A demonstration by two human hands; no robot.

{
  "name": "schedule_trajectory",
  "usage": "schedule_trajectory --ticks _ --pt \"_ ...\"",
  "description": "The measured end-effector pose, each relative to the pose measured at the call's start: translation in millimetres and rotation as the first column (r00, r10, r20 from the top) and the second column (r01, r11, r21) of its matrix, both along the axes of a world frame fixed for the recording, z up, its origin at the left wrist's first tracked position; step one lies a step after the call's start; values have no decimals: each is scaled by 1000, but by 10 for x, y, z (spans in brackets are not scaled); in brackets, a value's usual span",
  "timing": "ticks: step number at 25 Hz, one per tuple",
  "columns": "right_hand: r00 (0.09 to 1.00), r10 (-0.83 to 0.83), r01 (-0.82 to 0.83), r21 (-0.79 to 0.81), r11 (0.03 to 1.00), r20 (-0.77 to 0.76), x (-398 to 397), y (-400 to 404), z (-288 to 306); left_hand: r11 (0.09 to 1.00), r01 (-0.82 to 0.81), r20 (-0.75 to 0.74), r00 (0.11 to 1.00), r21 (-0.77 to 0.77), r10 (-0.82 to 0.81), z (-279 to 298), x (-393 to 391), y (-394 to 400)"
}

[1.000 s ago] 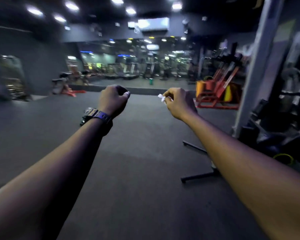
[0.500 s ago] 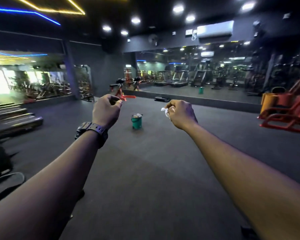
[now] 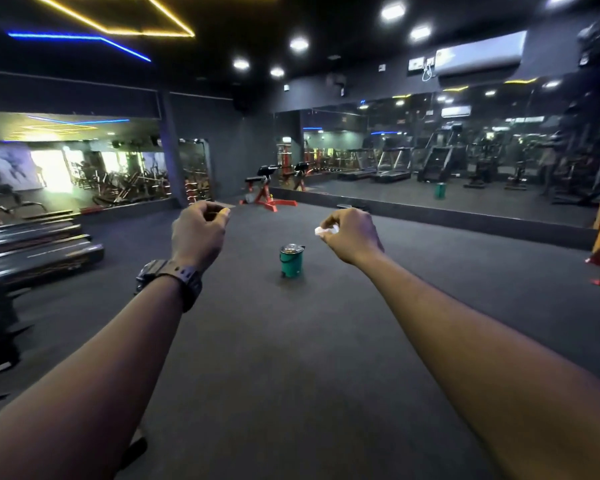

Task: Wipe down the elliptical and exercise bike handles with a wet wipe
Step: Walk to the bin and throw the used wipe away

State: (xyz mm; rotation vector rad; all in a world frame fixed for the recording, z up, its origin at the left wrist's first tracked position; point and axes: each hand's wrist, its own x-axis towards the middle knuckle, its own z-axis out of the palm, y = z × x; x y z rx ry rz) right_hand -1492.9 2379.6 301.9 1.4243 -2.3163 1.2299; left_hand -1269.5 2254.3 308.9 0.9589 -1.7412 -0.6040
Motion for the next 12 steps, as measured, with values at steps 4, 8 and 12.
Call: schedule_trajectory --ticks 4,8,12 --pt "1000 17 -17 3 1000 -17 -601 -1021 -73 1000 -24 -52 998 -7 24 7 -571 -862" --pt "999 32 -32 5 999 -18 -1206 -2314 -221 997 -68 -45 997 -45 66 -75 -1121 -2139" --pt "999 -1 1 12 1000 53 -1774 -3564 -221 997 -29 -5 1000 -72 28 10 -1777 -3398"
